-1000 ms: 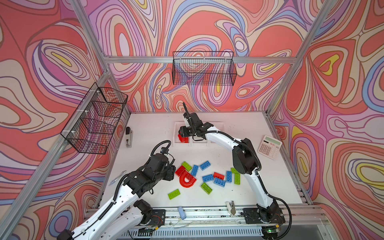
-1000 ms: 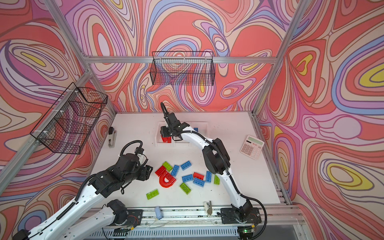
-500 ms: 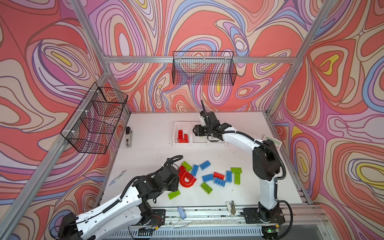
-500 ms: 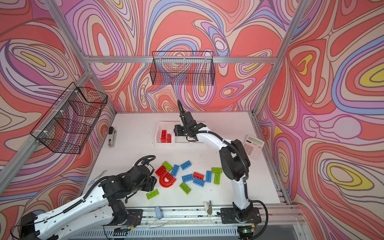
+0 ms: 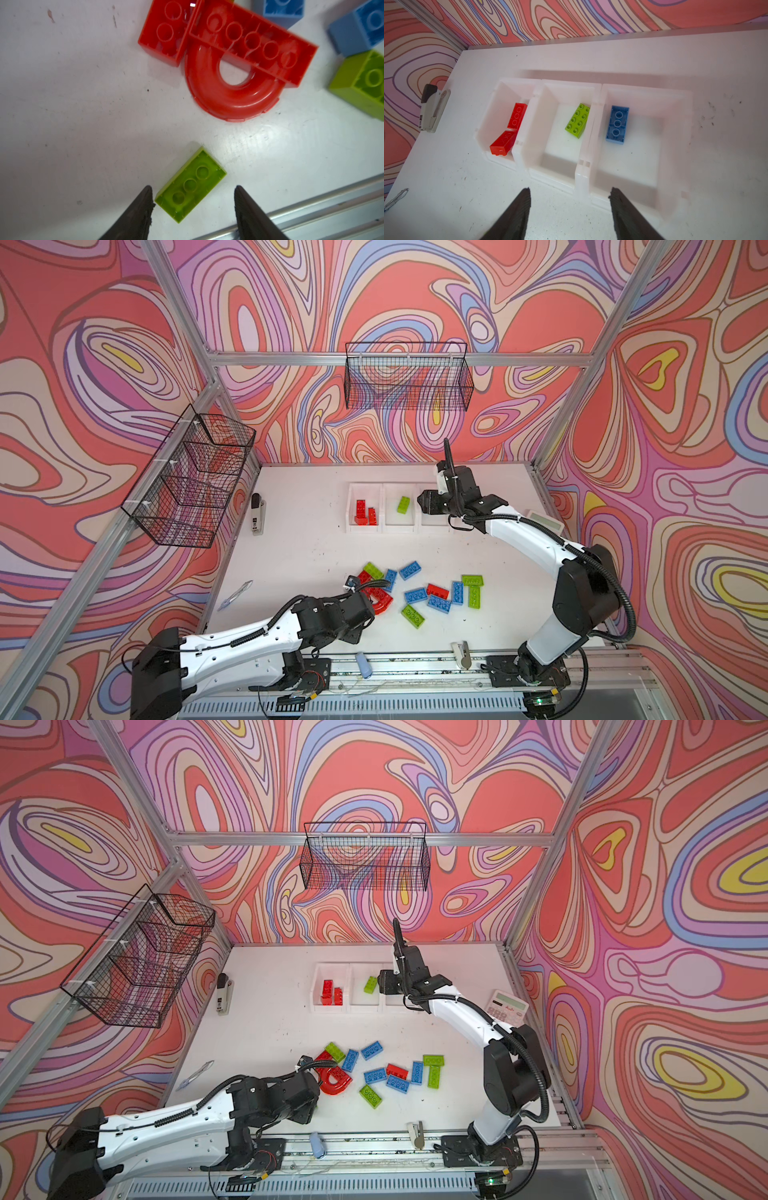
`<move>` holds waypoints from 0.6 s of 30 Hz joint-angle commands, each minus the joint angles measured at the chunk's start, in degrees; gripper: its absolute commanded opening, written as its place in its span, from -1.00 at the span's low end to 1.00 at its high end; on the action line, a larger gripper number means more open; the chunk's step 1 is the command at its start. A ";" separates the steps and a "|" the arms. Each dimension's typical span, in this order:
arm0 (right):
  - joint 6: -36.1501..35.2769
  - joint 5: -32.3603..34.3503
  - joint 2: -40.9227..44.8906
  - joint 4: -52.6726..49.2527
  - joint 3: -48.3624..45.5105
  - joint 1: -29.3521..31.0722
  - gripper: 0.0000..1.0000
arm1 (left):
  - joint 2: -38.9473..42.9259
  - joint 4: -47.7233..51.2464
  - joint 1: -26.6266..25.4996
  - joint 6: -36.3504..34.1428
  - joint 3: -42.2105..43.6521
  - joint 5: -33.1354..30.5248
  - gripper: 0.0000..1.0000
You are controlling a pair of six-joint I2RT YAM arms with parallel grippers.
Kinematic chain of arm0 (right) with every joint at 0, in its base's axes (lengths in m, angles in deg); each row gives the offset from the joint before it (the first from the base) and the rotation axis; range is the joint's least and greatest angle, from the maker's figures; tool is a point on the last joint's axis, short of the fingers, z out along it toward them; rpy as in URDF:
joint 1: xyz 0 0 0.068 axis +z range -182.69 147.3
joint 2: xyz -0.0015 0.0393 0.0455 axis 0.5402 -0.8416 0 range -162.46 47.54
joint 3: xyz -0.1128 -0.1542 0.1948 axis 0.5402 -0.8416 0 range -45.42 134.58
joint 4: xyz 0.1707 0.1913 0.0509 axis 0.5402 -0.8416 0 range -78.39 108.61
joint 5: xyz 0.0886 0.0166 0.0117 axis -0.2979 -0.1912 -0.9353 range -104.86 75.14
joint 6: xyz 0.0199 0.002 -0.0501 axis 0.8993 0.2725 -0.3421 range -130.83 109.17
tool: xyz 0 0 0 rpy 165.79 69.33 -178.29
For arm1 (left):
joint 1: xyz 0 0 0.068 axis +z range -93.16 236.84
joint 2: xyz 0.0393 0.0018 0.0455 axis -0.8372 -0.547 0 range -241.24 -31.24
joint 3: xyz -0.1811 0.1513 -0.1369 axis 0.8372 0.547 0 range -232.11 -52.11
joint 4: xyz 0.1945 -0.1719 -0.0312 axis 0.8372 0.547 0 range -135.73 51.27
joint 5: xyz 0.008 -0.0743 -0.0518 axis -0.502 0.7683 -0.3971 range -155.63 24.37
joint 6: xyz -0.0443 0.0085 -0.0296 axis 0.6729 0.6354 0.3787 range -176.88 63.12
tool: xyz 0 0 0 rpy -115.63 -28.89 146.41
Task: Sort the legos into containers by color
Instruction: 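Grasp lime-green brick with left gripper, carry to middle bin while right gripper returns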
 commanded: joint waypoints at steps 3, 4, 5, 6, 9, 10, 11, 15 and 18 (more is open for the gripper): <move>-0.65 0.52 2.82 0.26 -2.21 -0.38 0.31 | -4.10 0.66 -0.97 3.45 0.30 -0.21 0.31; -0.64 0.75 3.17 0.32 -2.52 -0.46 0.31 | -5.16 0.55 -1.13 3.49 0.39 0.28 0.31; -0.61 0.77 3.41 0.44 -2.89 -0.50 0.31 | -5.84 0.48 -1.26 3.73 0.45 0.47 0.31; -0.54 0.92 3.65 0.74 -3.29 -0.54 0.31 | -6.50 0.11 -1.50 3.75 0.62 0.57 0.31; -0.27 0.66 3.85 1.14 -4.34 -0.68 0.31 | -8.14 -1.93 -1.54 3.28 0.69 0.85 0.31; -0.15 0.33 3.86 1.35 -4.64 -0.64 0.31 | -9.09 -2.53 -1.52 2.87 0.50 1.00 0.31; -0.03 0.20 3.98 1.49 -5.02 -0.67 0.29 | -10.04 -3.14 -1.55 2.43 0.29 1.27 0.31; 0.08 0.44 4.46 1.69 -6.12 -0.73 0.24 | -14.44 -4.99 -1.58 0.45 -0.43 1.89 0.20; 0.16 0.74 5.05 1.66 -6.88 -0.94 0.21 | -16.35 -6.51 -1.55 -0.02 -2.64 2.90 -0.01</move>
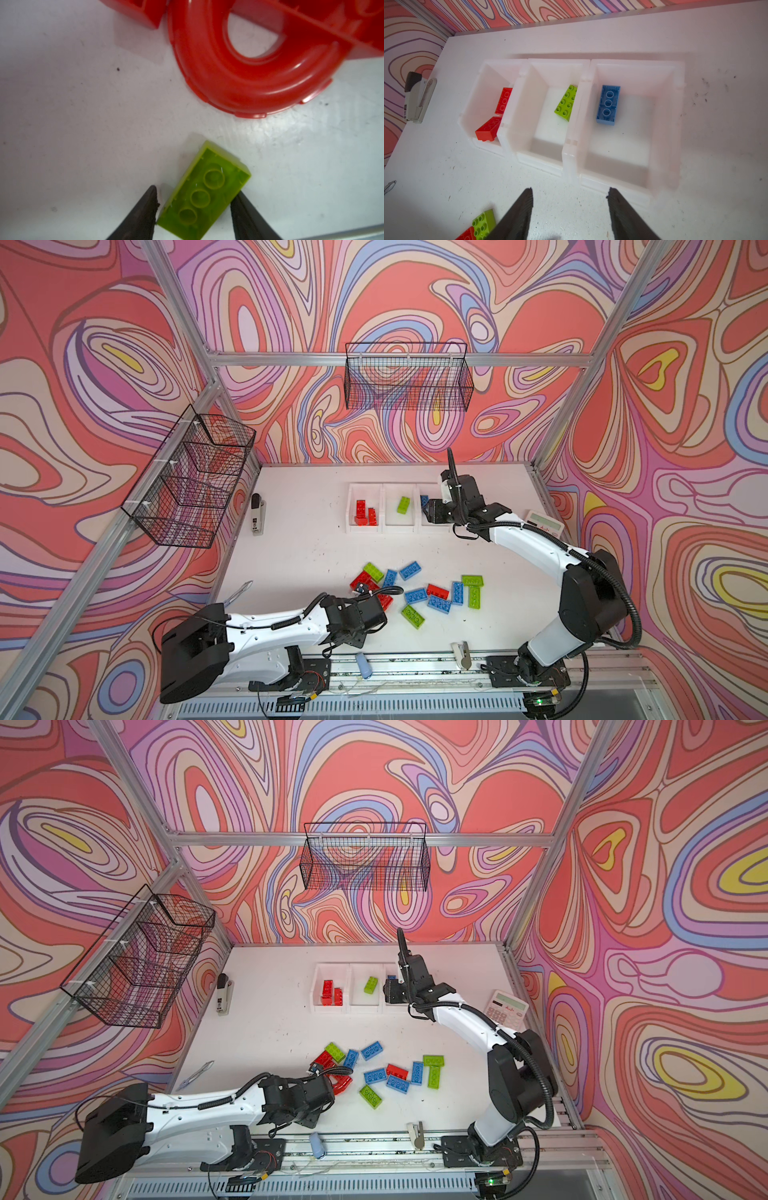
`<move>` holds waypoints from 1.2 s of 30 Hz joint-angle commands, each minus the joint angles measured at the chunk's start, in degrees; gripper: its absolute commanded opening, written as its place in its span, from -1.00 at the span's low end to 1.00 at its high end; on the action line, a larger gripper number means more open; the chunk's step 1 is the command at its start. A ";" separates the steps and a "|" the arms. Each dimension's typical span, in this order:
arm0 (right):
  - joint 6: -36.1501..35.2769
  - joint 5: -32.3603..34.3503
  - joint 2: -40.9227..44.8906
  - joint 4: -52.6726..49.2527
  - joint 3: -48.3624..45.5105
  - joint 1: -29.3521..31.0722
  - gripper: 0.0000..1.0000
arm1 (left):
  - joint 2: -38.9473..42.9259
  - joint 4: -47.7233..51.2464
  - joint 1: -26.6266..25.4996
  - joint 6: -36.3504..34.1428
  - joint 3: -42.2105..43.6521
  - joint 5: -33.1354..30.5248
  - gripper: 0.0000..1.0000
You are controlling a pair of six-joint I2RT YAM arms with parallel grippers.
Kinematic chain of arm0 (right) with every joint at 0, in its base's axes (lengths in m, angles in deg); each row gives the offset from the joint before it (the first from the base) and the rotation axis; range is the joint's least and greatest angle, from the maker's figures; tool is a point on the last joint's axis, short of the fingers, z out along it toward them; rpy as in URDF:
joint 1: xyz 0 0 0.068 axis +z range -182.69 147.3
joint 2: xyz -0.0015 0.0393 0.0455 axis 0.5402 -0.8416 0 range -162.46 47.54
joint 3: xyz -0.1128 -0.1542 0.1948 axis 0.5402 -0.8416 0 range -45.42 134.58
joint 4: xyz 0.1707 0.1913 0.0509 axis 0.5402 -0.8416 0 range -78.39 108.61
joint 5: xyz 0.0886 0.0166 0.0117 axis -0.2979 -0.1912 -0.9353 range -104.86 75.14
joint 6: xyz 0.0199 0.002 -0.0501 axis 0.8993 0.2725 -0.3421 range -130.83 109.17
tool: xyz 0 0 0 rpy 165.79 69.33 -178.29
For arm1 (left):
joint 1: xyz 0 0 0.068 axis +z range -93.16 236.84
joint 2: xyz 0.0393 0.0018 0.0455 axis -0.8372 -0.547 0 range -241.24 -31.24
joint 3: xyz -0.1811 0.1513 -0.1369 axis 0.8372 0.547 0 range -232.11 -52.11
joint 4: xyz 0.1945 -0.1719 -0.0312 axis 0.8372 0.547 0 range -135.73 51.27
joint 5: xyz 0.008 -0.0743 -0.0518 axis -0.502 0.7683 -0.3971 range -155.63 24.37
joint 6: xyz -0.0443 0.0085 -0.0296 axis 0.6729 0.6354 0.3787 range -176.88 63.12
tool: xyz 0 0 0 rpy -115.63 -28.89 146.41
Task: Sort the legos into containers by color
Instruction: 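Grasp lime-green brick with left gripper, carry to middle bin while right gripper returns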
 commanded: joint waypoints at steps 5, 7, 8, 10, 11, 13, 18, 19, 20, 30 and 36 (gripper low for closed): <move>0.32 1.08 3.15 0.49 -2.28 -0.73 0.19 | -1.93 -1.55 -0.30 0.18 -0.04 1.51 -0.29; 0.35 1.15 3.50 0.08 -2.72 -0.80 0.18 | -0.99 -0.59 -0.29 0.35 -0.20 0.59 -0.35; 0.25 1.07 3.62 -0.10 -2.95 -0.80 0.18 | -0.47 -0.10 -0.31 0.50 -0.38 0.02 -0.39; 0.02 1.17 3.91 -1.01 -3.59 -0.86 0.17 | 0.71 0.83 -0.36 0.57 -0.89 -1.04 -0.45; -0.14 1.32 4.00 -1.71 -3.99 -0.81 0.16 | 1.37 1.44 -0.35 0.55 -1.43 -1.78 -0.47; -0.34 1.90 4.60 -2.88 -5.01 -0.80 0.15 | 2.41 2.92 -0.23 0.08 -2.81 -3.52 -0.50; 0.79 1.76 7.17 -4.72 -8.72 -0.80 0.15 | 4.55 5.87 1.33 -3.02 -8.71 -8.47 -0.52; 1.07 1.69 7.63 -5.23 -9.30 -0.84 0.14 | 4.92 5.67 2.15 -4.07 -9.84 -8.72 -0.53; 1.48 1.71 8.26 -5.52 -10.11 -0.80 0.14 | 5.14 5.41 3.39 -5.65 -11.28 -9.09 -0.53; 7.72 -0.06 14.50 -5.79 -17.02 -0.71 0.15 | -5.59 -8.01 23.09 -30.91 -28.86 -2.56 -0.52; 10.36 -0.68 16.90 -5.60 -20.32 -0.54 0.15 | -21.59 -15.57 25.84 -35.81 -42.29 2.34 -0.51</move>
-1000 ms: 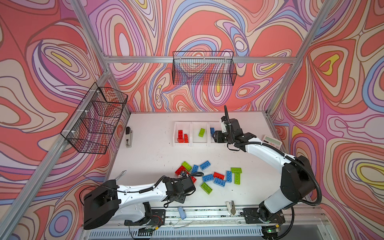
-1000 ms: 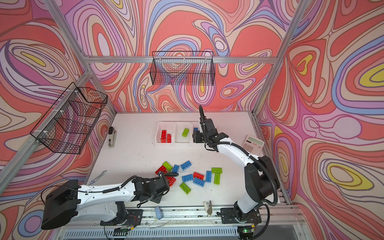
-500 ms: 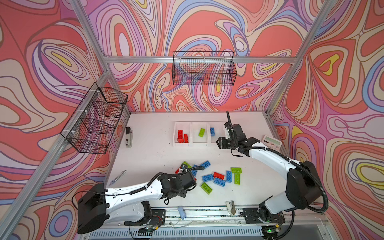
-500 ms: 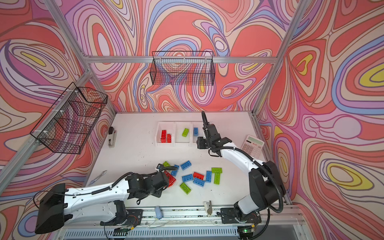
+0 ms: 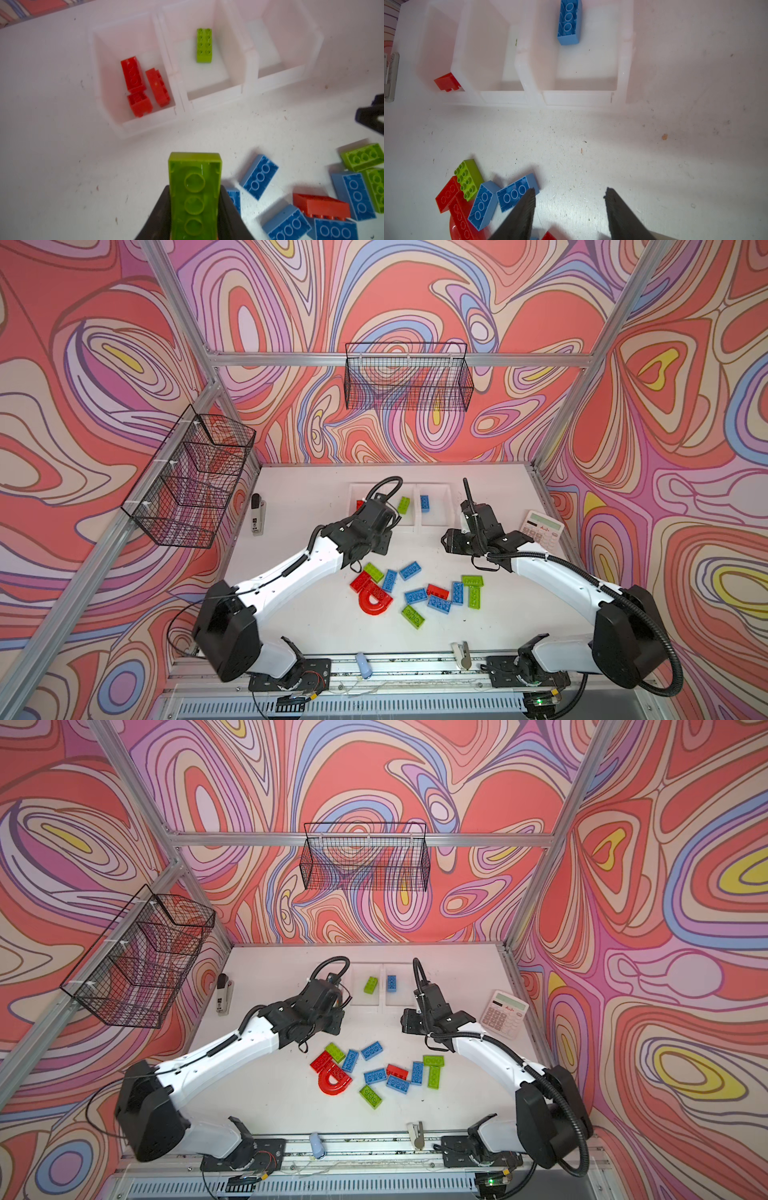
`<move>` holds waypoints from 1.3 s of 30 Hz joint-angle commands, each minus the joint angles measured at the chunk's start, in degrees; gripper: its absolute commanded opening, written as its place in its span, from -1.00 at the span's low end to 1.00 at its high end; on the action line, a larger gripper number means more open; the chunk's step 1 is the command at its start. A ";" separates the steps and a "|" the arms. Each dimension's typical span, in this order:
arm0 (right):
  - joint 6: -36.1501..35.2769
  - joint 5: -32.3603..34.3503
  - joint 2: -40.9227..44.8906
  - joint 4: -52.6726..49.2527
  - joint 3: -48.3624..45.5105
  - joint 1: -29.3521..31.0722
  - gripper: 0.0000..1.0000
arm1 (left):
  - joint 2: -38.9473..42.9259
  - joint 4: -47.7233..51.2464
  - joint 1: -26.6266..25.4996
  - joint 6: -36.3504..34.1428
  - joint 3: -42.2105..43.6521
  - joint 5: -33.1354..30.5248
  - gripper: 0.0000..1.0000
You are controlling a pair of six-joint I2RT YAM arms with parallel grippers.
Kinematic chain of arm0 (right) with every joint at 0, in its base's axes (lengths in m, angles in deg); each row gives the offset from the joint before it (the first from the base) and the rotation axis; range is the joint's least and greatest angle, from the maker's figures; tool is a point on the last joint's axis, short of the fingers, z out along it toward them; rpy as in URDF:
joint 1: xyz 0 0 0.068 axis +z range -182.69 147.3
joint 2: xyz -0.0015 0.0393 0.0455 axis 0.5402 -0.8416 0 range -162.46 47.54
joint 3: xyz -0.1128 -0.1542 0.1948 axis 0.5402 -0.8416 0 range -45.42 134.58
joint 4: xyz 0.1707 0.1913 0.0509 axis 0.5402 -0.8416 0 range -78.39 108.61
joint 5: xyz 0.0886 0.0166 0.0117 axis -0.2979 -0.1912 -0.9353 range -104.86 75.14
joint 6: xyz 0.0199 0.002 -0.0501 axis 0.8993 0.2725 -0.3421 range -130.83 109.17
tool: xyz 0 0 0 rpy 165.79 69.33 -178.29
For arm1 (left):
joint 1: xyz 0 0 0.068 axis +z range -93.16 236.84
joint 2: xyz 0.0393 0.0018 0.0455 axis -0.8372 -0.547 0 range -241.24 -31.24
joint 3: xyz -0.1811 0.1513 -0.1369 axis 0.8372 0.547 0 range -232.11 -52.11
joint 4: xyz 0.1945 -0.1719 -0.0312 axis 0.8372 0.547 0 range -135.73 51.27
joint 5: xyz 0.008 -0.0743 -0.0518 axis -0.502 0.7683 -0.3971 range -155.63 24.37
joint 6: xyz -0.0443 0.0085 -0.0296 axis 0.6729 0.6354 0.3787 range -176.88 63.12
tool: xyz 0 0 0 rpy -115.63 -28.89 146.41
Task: Sort the legos into containers by color
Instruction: 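Grasp lime-green brick with left gripper, carry to middle bin while right gripper returns, then release green brick into middle bin while right gripper lowers to blue brick, then grasp blue brick with right gripper while left gripper withdraws from bins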
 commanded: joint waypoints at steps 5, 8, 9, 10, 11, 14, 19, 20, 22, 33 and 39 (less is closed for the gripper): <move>4.91 -0.30 2.60 -1.01 -3.77 1.66 0.16 | -18.28 -9.29 4.09 -3.58 -13.88 7.57 -0.50; 6.48 -0.26 3.34 -0.84 -5.09 2.95 0.17 | -24.89 -10.19 5.12 -3.09 -19.78 9.08 -0.46; 6.89 -0.15 3.35 -0.62 -5.45 3.43 0.18 | -26.80 -9.92 5.35 -3.02 -21.69 9.32 -0.45; 7.55 -0.05 3.14 -0.46 -5.71 4.27 0.18 | -28.81 -9.38 5.60 -2.77 -23.82 9.84 -0.43; 8.07 0.29 2.72 -0.31 -5.74 5.37 0.18 | -30.50 -9.15 5.75 -2.62 -25.50 10.09 -0.41; 9.74 1.27 1.14 0.32 -5.53 9.19 0.21 | -33.93 -8.80 6.25 -2.06 -28.72 10.33 -0.14; 8.69 4.15 -2.74 0.69 -3.17 15.95 0.37 | -33.83 -8.61 7.12 -1.02 -29.54 10.37 0.37; 8.16 4.32 -3.62 0.66 -2.71 16.59 0.39 | -32.91 -9.01 7.22 -1.25 -29.01 10.24 0.42; 7.02 4.12 -5.48 0.95 -1.61 17.45 0.45 | -30.31 -9.02 7.74 -1.69 -28.00 9.85 0.49; 8.36 2.44 -14.44 1.21 4.50 19.48 0.53 | -4.60 -9.81 11.90 -3.47 -7.87 6.65 0.53; 20.17 0.33 -15.61 5.57 2.17 20.49 0.49 | 7.66 -9.79 15.44 -0.84 7.08 6.09 0.52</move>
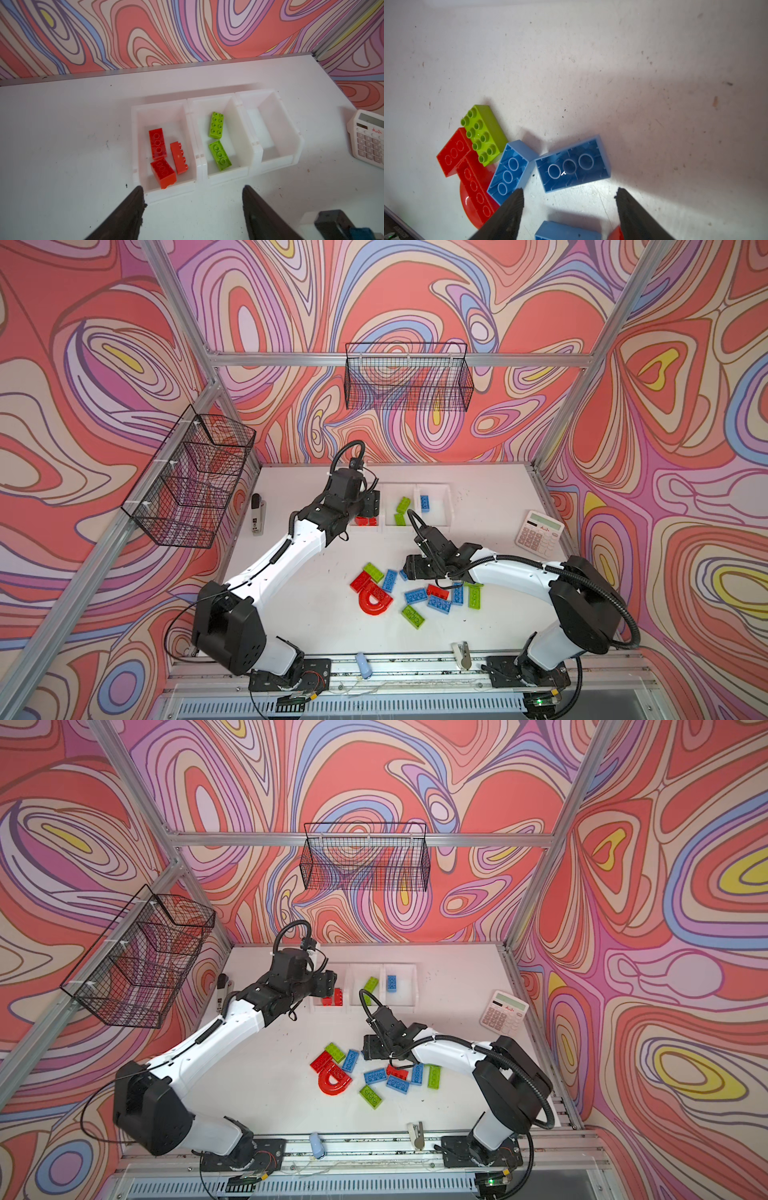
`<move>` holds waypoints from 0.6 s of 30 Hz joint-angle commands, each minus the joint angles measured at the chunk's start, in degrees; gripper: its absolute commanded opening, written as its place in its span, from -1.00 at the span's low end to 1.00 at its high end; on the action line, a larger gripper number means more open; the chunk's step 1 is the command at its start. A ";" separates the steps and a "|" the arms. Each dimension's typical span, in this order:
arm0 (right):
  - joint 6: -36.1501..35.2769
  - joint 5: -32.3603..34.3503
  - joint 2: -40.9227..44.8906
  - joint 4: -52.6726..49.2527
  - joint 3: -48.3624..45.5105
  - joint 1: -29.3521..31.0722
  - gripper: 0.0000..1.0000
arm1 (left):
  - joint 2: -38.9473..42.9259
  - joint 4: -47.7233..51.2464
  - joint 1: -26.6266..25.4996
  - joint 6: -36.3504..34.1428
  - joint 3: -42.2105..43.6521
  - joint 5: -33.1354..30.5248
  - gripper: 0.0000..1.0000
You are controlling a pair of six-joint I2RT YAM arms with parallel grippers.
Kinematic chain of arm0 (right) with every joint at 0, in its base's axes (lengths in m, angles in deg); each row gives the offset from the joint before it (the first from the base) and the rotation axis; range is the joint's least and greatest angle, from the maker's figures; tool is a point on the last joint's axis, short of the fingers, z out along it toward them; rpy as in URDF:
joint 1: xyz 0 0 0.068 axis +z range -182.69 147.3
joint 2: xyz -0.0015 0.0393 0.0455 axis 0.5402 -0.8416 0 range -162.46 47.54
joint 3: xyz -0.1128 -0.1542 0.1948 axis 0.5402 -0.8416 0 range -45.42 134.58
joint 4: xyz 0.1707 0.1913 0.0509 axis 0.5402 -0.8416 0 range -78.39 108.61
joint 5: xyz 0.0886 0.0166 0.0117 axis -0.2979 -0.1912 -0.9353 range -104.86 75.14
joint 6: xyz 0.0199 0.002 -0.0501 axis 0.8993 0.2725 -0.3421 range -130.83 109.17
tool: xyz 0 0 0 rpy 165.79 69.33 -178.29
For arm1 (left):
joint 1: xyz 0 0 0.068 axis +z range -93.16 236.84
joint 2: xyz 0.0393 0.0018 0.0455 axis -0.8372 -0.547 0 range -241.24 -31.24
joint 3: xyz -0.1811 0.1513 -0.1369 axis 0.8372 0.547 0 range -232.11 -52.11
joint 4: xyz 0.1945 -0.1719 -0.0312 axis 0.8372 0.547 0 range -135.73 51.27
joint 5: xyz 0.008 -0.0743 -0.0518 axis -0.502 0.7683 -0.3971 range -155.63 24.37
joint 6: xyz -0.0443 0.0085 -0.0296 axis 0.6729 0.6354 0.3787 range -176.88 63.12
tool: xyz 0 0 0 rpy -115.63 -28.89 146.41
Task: Sort the legos into containers by color
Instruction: 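Grasp blue brick with right gripper while left gripper withdraws from bins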
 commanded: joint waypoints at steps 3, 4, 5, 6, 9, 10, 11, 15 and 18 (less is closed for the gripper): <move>12.28 -0.95 -2.98 3.26 0.26 1.57 0.49 | 6.04 1.19 2.47 2.63 9.49 -0.59 0.52; 13.84 -0.98 -4.03 3.49 0.80 1.59 0.49 | 6.95 1.36 2.87 2.81 10.57 -0.46 0.52; 15.24 -1.02 -4.93 3.67 1.26 1.63 0.48 | 7.57 1.59 3.13 2.86 11.16 -0.46 0.52; 16.66 -0.95 -5.83 4.04 1.75 1.75 0.48 | 8.27 1.84 3.37 2.86 11.69 -0.45 0.52; 20.41 0.15 -7.72 4.31 2.58 1.84 0.49 | 9.88 2.28 4.24 2.77 13.03 0.39 0.52; 21.23 0.76 -7.91 4.54 2.69 1.83 0.48 | 10.32 2.34 4.50 2.77 13.41 0.66 0.52; 22.01 1.37 -8.03 4.88 2.93 1.80 0.48 | 10.68 2.34 4.77 2.69 13.74 0.77 0.52; 24.07 5.75 -9.82 2.98 6.33 1.84 0.49 | 11.68 2.20 6.13 3.10 15.36 2.14 0.52; 24.79 8.97 -12.24 -0.89 9.18 1.85 0.49 | 12.43 2.35 6.53 3.21 16.25 2.53 0.52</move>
